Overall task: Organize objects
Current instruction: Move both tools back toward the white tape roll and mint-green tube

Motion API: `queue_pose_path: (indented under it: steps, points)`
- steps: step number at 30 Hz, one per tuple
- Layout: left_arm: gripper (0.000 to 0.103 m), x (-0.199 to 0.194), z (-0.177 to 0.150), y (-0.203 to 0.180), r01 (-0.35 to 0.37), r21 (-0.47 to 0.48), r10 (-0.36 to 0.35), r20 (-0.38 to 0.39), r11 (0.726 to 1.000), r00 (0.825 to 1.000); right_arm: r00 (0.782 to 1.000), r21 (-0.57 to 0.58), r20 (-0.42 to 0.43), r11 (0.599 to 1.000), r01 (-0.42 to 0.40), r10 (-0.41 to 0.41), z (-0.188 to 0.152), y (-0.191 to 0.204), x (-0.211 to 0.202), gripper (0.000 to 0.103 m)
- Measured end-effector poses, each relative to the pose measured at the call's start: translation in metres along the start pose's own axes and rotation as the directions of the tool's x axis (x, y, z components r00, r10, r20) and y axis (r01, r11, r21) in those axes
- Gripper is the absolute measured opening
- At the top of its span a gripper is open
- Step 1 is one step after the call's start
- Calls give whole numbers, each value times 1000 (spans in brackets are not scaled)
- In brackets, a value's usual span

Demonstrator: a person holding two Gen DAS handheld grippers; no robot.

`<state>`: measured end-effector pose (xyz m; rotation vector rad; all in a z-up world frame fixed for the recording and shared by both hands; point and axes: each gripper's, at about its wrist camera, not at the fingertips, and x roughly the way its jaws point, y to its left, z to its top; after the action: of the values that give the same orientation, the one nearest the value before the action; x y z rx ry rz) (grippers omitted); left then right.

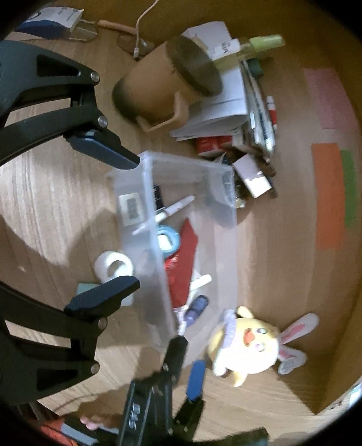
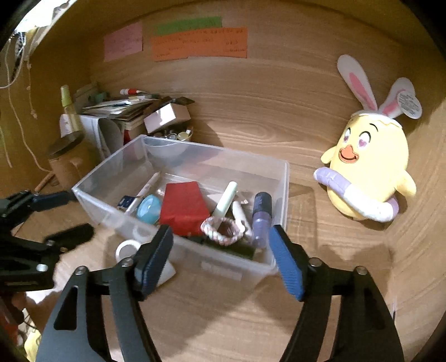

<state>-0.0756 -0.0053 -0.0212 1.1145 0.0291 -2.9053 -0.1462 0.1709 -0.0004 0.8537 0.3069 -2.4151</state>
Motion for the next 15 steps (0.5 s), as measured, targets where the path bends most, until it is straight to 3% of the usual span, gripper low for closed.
queue_pose_path:
  steps: [6, 15]
  points:
    - [79, 26, -10, -10, 27, 22, -25, -87, 999, 996, 1000, 6, -18, 1000, -22, 22, -17, 4, -10, 73]
    - [79, 52, -18, -19, 96, 12, -92, -196, 995, 976, 995, -12, -92, 999, -39, 38, -44, 8, -7, 74]
